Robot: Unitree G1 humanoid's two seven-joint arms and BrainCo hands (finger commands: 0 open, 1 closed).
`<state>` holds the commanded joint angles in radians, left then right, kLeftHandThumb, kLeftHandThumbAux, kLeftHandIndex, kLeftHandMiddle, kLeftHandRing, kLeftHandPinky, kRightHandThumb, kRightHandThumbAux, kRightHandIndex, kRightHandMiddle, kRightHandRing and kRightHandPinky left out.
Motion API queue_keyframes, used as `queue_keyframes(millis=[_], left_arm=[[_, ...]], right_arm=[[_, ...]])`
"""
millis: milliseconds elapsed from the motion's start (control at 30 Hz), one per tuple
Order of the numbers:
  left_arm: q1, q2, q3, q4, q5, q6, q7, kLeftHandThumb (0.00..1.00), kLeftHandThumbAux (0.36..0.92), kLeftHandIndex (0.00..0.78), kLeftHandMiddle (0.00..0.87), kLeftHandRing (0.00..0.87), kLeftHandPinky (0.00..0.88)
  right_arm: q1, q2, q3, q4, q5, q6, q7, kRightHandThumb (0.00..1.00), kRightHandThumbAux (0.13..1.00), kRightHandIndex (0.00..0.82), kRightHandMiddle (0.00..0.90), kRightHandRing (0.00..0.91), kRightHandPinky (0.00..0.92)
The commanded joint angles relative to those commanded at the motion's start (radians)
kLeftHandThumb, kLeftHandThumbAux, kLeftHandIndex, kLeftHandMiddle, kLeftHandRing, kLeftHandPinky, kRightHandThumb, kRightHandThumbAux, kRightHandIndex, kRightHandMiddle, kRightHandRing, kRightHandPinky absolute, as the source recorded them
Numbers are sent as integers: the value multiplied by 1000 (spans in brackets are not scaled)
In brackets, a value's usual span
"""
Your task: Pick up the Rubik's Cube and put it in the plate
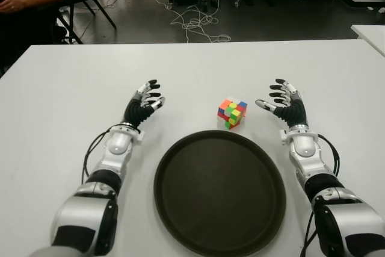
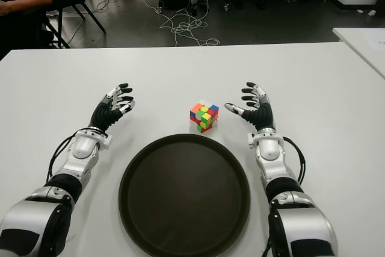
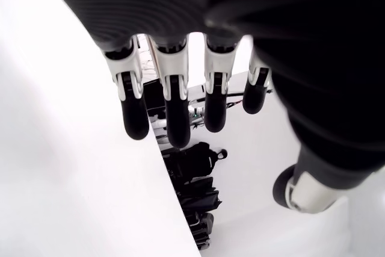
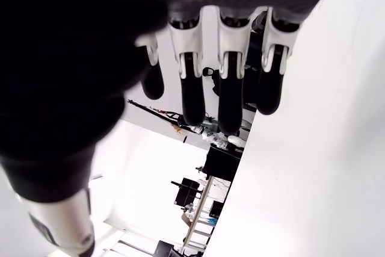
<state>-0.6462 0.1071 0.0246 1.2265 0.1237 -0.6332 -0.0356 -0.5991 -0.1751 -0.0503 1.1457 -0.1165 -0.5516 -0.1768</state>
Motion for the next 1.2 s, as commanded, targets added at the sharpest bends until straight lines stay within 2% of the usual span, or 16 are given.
queue_keyframes(millis=[667,1200], left_arm=[[-1,1,-8,2,7,-14,13,94,661,134,184,201,207],[-1,1,-6,3,4,-10,12,85,636,123,173,192,200]], right_arm=[[-3,1,2,1,-5,-2,-11,16,746,198,289,302,308],[-6,5,-9,4,13,7,5,27,769,198,294,308,310]])
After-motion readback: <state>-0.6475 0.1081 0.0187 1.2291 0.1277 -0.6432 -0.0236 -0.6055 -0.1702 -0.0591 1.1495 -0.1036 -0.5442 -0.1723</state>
